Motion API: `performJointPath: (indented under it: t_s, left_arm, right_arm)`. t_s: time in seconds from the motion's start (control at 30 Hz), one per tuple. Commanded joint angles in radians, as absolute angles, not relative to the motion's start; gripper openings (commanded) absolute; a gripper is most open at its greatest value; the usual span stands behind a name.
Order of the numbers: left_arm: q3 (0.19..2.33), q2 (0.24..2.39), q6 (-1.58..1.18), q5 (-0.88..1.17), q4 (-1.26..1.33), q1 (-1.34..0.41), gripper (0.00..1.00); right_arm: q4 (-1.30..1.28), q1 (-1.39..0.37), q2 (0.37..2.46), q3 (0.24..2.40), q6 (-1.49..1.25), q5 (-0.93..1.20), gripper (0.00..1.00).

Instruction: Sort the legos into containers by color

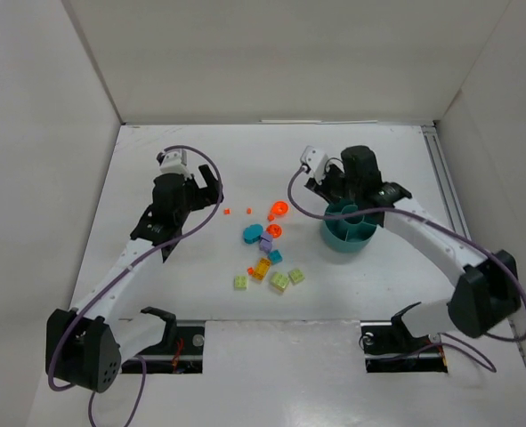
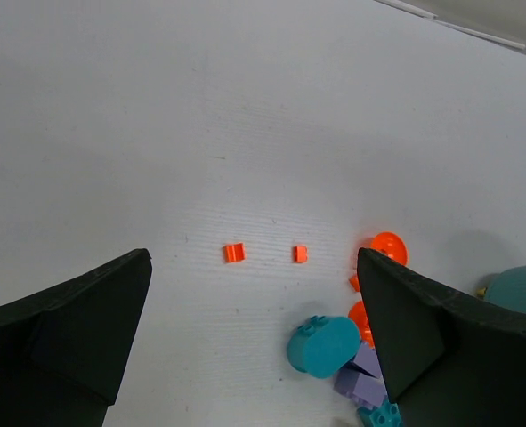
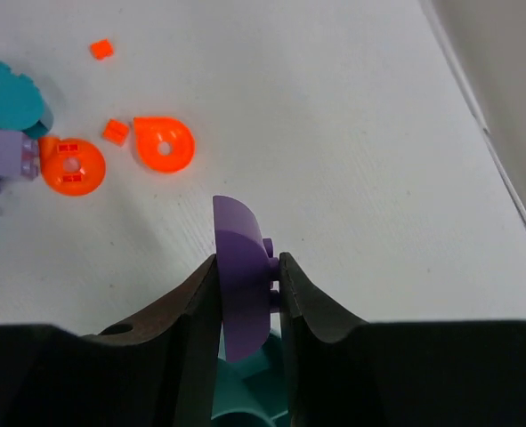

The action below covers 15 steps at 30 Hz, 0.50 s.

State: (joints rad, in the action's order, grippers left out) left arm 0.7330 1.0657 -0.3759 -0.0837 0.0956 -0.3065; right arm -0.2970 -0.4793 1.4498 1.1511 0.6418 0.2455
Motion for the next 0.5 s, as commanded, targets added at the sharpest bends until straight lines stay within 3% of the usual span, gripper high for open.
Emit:
performJointPath:
  t_s: [0.0,0.27,0.47]
  left_arm:
    - [0.718,1.026,-0.407,-0.052,0.127,-0.307,1.0]
    - [0.718,1.035,-0.434,-0.032,0.153,-0.307,1.0]
    - [0.718,1.035,-0.454,-0.021,0.153,-0.307,1.0]
  right_arm:
    - [-0.184,-0.503,1.312,1.005,0.424,0.076,0.15]
    - [-0.132,-0.646,0.967,0.744,0.23,-0.193,0.17]
    - [-0.098,-0.692,0.927,0.687,0.207,-0.277,0.17]
